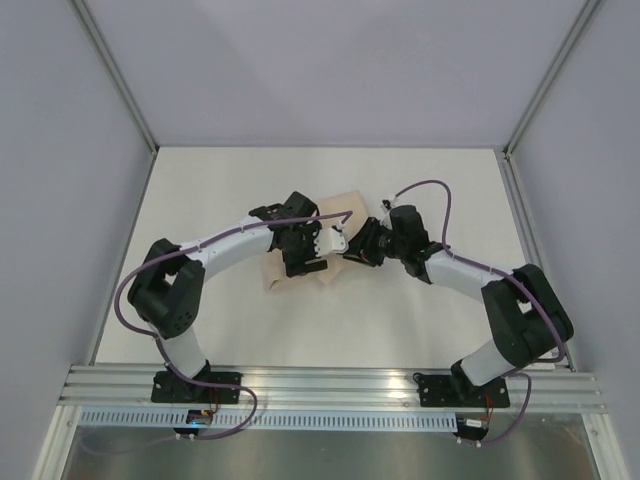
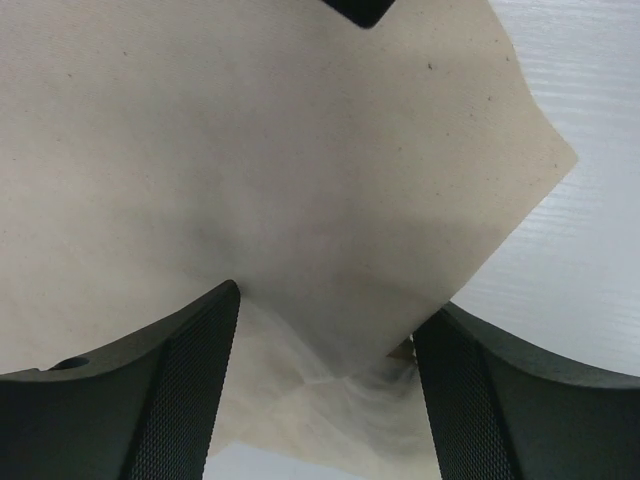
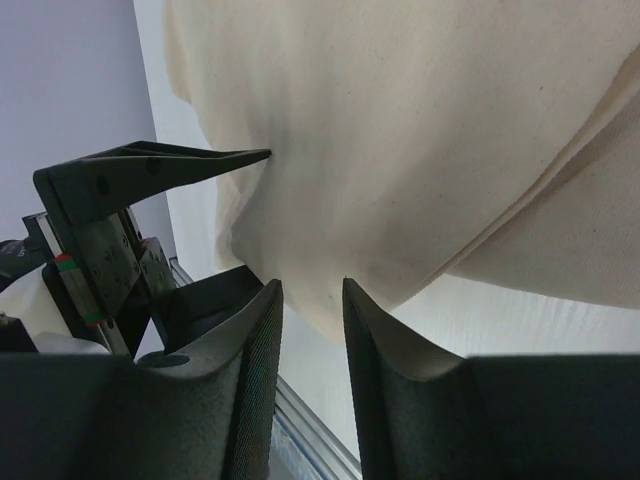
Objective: Prepare the surgical pack
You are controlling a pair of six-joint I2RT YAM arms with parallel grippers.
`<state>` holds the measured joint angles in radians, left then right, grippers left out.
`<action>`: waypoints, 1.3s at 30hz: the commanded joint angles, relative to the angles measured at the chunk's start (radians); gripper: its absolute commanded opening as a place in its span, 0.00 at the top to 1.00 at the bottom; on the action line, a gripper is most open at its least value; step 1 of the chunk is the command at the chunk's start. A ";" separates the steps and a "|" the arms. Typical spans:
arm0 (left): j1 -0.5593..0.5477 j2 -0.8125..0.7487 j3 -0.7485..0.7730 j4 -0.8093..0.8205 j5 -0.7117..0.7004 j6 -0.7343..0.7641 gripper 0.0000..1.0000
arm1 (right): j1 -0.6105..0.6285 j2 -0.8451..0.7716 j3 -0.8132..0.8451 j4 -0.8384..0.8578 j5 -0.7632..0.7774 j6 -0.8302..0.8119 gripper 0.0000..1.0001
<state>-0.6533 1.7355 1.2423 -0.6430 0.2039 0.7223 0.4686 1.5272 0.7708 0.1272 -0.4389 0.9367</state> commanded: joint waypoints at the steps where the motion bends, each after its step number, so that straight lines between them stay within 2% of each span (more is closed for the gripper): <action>1: -0.014 0.002 0.011 0.043 0.003 -0.001 0.23 | 0.008 0.039 -0.007 0.110 -0.020 0.040 0.67; 5: -0.012 0.001 0.019 0.056 -0.017 -0.035 0.34 | 0.025 0.074 -0.007 0.127 -0.017 0.057 0.67; 6: -0.012 0.001 0.022 0.055 0.001 -0.040 0.40 | 0.033 0.079 -0.007 0.127 -0.015 0.059 0.67; 7: -0.012 0.001 0.023 0.055 0.011 -0.047 0.43 | 0.034 0.091 -0.010 0.132 -0.012 0.063 0.68; 10: -0.012 0.007 0.036 0.054 0.051 -0.063 0.43 | 0.036 0.103 -0.030 0.156 -0.011 0.082 0.68; 16: -0.014 0.039 0.094 0.001 0.110 -0.092 0.34 | 0.038 0.090 -0.041 0.150 -0.003 0.083 0.69; 19: -0.012 0.030 0.103 -0.001 0.170 -0.093 0.34 | 0.038 0.079 -0.034 0.129 0.009 0.068 0.70; 20: -0.012 0.030 0.098 0.012 0.175 -0.090 0.37 | 0.036 0.080 -0.031 0.124 0.012 0.060 0.70; 23: -0.014 0.048 0.077 0.049 0.097 -0.074 0.43 | 0.035 0.091 -0.028 0.121 0.009 0.062 0.70; 28: -0.012 0.070 0.049 0.020 0.054 -0.015 0.44 | 0.036 0.097 -0.028 0.129 0.005 0.066 0.70; 31: -0.012 0.061 0.019 0.068 0.025 -0.021 0.55 | 0.036 0.103 -0.027 0.141 -0.003 0.068 0.71; 32: -0.012 0.061 0.022 0.068 0.013 -0.033 0.63 | 0.036 0.105 -0.027 0.144 -0.006 0.074 0.71; 39: -0.012 0.047 0.048 0.045 0.058 -0.063 0.72 | 0.044 0.134 -0.019 0.172 -0.024 0.093 0.71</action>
<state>-0.6674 1.7977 1.2766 -0.6102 0.2489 0.6617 0.5030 1.6444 0.7338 0.2394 -0.4553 1.0157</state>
